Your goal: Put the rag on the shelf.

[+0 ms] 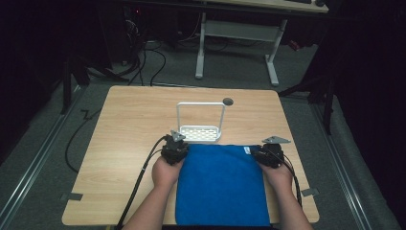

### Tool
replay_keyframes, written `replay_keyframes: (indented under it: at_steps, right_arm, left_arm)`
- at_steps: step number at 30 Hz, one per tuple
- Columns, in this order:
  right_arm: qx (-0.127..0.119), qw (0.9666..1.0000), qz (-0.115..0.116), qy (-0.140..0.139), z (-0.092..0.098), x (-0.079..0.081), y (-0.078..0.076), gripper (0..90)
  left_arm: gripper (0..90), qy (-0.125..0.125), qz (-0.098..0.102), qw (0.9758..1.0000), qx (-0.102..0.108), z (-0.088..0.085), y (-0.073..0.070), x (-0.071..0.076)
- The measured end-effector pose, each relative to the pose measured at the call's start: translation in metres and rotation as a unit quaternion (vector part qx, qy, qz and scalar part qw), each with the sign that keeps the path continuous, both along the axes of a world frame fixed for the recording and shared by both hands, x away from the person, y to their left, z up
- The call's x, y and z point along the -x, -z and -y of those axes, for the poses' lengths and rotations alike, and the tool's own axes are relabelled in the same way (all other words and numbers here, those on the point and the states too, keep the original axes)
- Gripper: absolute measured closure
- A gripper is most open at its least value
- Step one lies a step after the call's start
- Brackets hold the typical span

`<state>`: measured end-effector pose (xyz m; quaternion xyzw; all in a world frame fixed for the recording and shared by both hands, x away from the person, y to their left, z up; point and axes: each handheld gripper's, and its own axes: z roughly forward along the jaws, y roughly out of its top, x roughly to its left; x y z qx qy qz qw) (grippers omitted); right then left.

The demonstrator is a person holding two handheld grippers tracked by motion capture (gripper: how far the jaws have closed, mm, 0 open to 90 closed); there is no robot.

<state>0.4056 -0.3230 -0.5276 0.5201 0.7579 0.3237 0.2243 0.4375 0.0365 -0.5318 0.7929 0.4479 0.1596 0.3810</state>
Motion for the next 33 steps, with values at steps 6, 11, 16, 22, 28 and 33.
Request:
replay_keyframes:
  at_steps: [6, 11, 16, 22, 28, 33]
  right_arm:
    - [0.0, 1.0, 0.0, -0.01, -0.002, 0.001, 0.0, 74.1]
    - [-0.001, 0.9998, 0.005, -0.018, -0.005, 0.003, 0.001, 85.2]
    - [0.006, 0.9996, 0.013, -0.022, -0.007, 0.004, 0.002, 88.1]
    - [0.006, 0.9993, 0.029, -0.022, -0.01, 0.008, -0.002, 88.1]
    - [-0.007, 0.9972, 0.07, -0.027, -0.015, 0.02, -0.018, 88.1]
    - [-0.014, 0.9939, 0.104, -0.036, -0.018, 0.034, -0.031, 88.0]
  left_arm:
    - [86.9, 0.007, -0.001, 1.0, 0.001, 0.0, 0.0, 0.0]
    - [88.1, 0.008, 0.004, 1.0, -0.004, 0.001, 0.0, 0.001]
    - [88.7, 0.009, 0.013, 0.9998, -0.015, 0.003, 0.0, 0.003]
    - [89.1, 0.03, 0.007, 0.9993, 0.02, -0.005, -0.005, 0.005]
    - [89.2, 0.039, 0.052, 0.9977, 0.016, -0.015, -0.013, 0.024]
    - [89.1, 0.066, 0.093, 0.9933, 0.02, -0.019, -0.016, 0.043]
